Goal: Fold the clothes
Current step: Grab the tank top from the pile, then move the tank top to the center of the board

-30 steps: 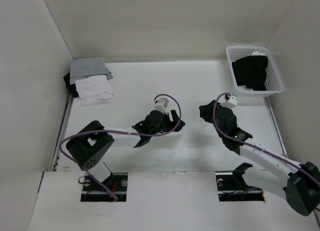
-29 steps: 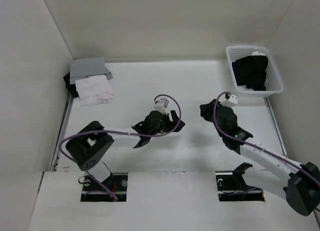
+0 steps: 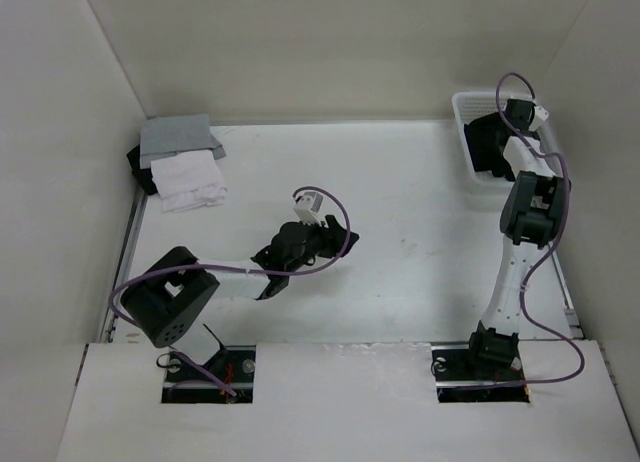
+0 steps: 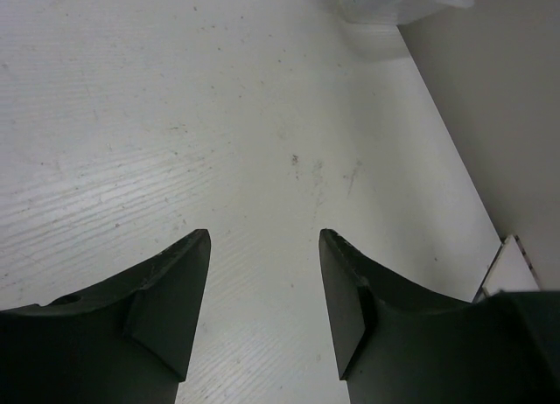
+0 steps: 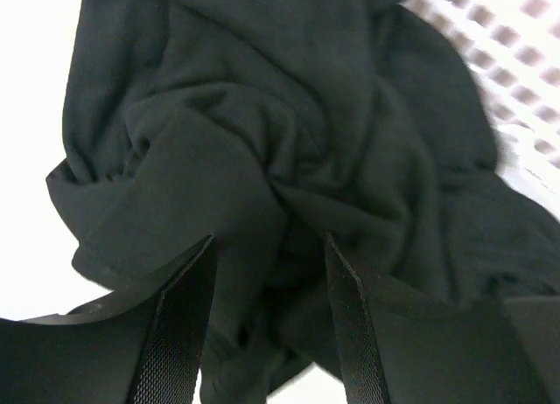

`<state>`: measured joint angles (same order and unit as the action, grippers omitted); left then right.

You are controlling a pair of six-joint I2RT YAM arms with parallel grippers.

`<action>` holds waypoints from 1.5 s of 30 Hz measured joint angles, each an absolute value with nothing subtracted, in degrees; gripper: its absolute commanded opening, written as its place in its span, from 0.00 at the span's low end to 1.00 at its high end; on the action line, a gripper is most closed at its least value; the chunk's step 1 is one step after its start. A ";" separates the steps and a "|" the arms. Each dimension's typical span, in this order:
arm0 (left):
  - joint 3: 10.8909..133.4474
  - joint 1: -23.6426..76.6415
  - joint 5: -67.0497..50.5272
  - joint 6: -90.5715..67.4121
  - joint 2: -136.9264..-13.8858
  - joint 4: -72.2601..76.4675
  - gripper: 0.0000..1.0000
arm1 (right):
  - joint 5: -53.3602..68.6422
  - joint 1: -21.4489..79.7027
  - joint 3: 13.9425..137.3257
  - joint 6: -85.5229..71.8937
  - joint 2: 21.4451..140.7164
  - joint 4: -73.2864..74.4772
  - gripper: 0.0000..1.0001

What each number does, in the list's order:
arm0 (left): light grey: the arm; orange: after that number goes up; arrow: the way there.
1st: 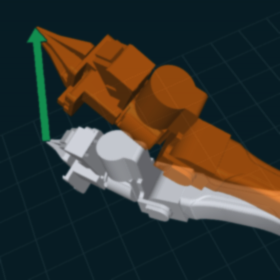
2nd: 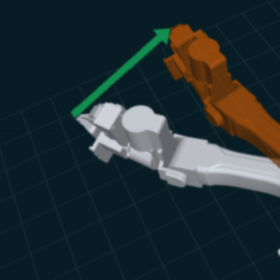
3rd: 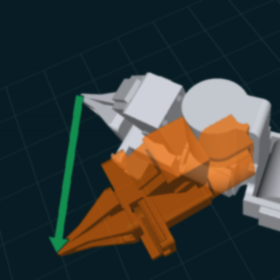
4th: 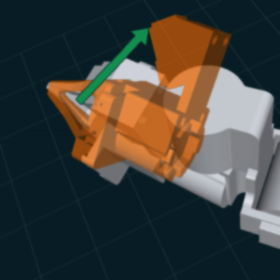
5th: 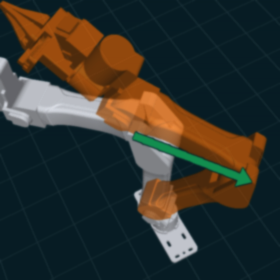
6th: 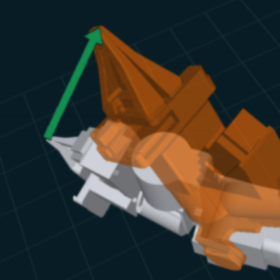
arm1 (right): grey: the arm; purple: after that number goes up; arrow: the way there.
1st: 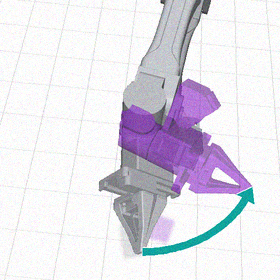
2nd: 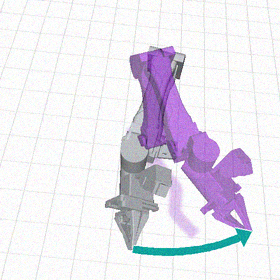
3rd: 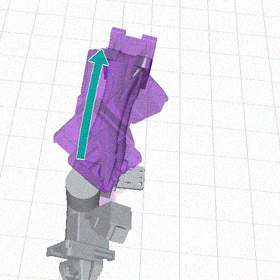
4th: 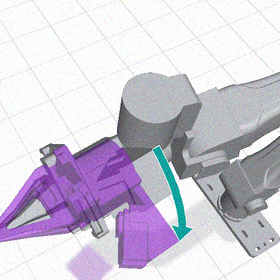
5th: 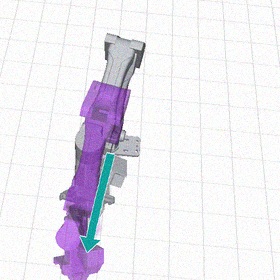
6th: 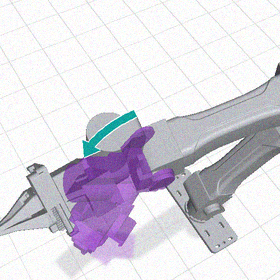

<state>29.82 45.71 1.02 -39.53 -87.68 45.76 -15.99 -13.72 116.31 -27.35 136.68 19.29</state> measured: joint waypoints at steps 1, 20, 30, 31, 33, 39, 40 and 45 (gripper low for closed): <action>29.80 45.21 0.73 -39.90 -88.01 46.13 0.51 | -15.75 -13.74 117.91 -27.42 137.93 19.73 0.57; 28.62 41.69 -2.83 -44.64 -92.44 50.92 0.51 | -4.60 -14.87 92.36 -38.54 115.61 3.53 0.00; 28.21 38.33 -3.81 -47.42 -91.66 50.78 0.52 | 0.58 -1.19 81.84 -39.64 70.46 -10.98 0.01; 27.68 37.15 -3.70 -48.03 -90.45 50.48 0.53 | 1.04 1.02 82.98 -39.53 68.75 -10.96 0.01; 26.35 34.02 -3.16 -49.39 -85.47 49.28 0.55 | 2.92 8.12 88.44 -38.26 65.71 -11.25 0.02; 24.53 28.03 -1.19 -51.07 -69.71 45.12 0.59 | 3.05 24.27 92.84 -32.25 62.26 -11.44 0.04; 23.51 26.24 -0.95 -51.27 -66.17 43.81 0.59 | 2.85 24.80 91.39 -32.03 61.82 -12.03 0.04; 20.47 19.35 -0.47 -52.18 -57.98 37.23 0.60 | 1.69 25.82 73.17 -34.41 63.51 -19.18 0.03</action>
